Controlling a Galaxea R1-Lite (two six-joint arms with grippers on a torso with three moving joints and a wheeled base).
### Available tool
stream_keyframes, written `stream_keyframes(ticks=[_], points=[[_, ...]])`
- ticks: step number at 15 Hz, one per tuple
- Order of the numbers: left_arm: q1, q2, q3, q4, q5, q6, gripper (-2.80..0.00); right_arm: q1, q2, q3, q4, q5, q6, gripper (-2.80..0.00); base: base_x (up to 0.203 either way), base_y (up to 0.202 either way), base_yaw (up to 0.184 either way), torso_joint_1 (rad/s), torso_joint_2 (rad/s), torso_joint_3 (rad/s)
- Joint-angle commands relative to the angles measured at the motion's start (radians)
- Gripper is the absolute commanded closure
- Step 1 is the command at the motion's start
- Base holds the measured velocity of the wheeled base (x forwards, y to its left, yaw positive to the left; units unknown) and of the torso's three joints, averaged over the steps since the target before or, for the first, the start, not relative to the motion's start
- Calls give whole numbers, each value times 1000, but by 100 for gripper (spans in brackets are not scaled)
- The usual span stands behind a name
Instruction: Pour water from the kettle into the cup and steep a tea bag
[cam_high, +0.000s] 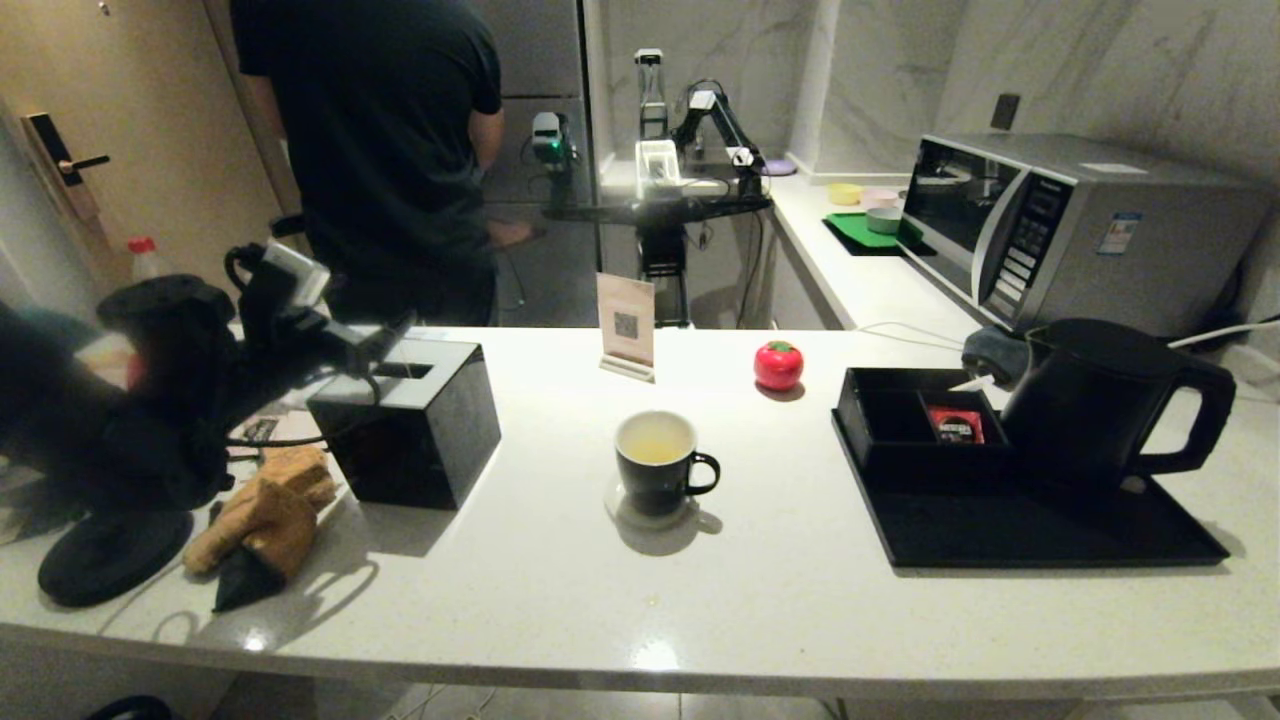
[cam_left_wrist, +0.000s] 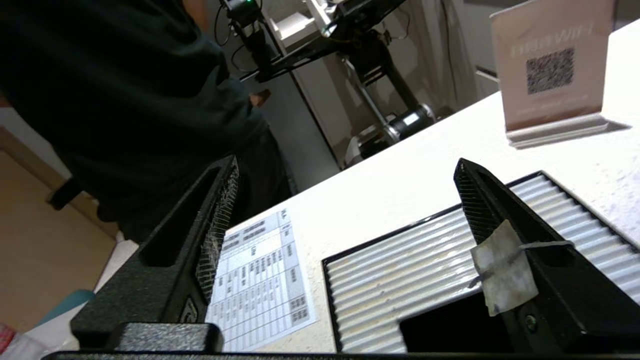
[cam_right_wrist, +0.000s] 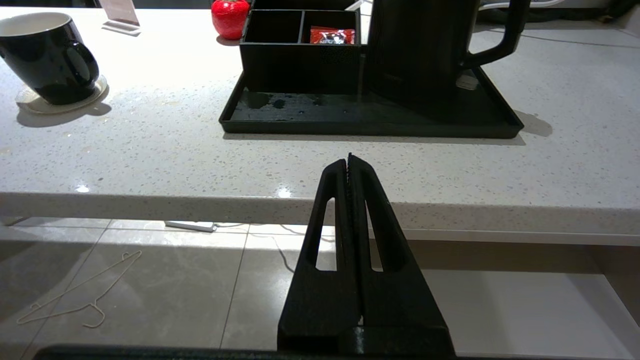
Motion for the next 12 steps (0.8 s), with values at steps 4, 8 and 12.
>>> stream_keyframes(ticks=[4, 8, 12], points=[[4, -21, 3, 49, -7, 74, -280, 0, 0, 1, 0, -1, 0, 0, 0, 0, 0, 0, 0, 0], [14, -63, -11, 176, -47, 164, -280, -1, 0, 1, 0, 0, 0, 0, 0, 0, 0, 0, 0, 0], [20, -64, -39, 187, -57, 224, -280, 0, 0, 1, 0, 0, 0, 0, 0, 0, 0, 0, 0, 0]])
